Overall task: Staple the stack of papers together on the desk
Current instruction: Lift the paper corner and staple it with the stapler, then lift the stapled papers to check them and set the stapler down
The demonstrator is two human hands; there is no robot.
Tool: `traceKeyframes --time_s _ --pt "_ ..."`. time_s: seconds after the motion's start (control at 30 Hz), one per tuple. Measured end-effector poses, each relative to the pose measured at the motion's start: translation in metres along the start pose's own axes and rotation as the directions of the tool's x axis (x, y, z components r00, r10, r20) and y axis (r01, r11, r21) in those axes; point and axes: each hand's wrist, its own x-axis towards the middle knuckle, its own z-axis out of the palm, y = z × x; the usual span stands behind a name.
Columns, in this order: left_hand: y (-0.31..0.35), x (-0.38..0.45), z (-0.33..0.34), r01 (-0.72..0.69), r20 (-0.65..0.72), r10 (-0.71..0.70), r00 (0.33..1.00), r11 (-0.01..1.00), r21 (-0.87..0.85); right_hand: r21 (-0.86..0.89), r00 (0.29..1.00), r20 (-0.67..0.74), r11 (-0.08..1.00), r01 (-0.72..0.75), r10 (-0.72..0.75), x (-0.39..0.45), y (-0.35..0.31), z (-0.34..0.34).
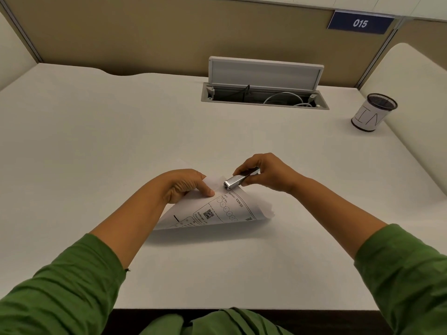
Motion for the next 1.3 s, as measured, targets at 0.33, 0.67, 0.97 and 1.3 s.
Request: traceKeyframes --time_s 0.33,0.67,0.97,1.3 --pt "-0.011 0.01 -0.004 0.025 0.0 -0.025 1.0 0.995 -0.099 0.218 0.975 -0.172 0.97 -0.103 0.142 -0.002 0.02 0.006" --pt "-0.014 0.015 -0.004 0.016 -0.023 -0.02 1.0 0.99 -0.14 0.418 0.672 -0.435 0.796 -0.438 0.599 -0.018 0.066 0.027" --pt "-0.013 0.014 0.001 -0.03 -0.061 0.02 0.998 0.983 -0.18 0.06 0.633 -0.509 0.758 -0.649 0.582 -0.011 0.07 0.018" --pt "-0.009 0.007 0.026 -0.279 -0.352 0.259 0.899 0.96 -0.006 0.377 0.735 -0.535 0.896 -0.233 0.416 -0.025 -0.019 0.064"
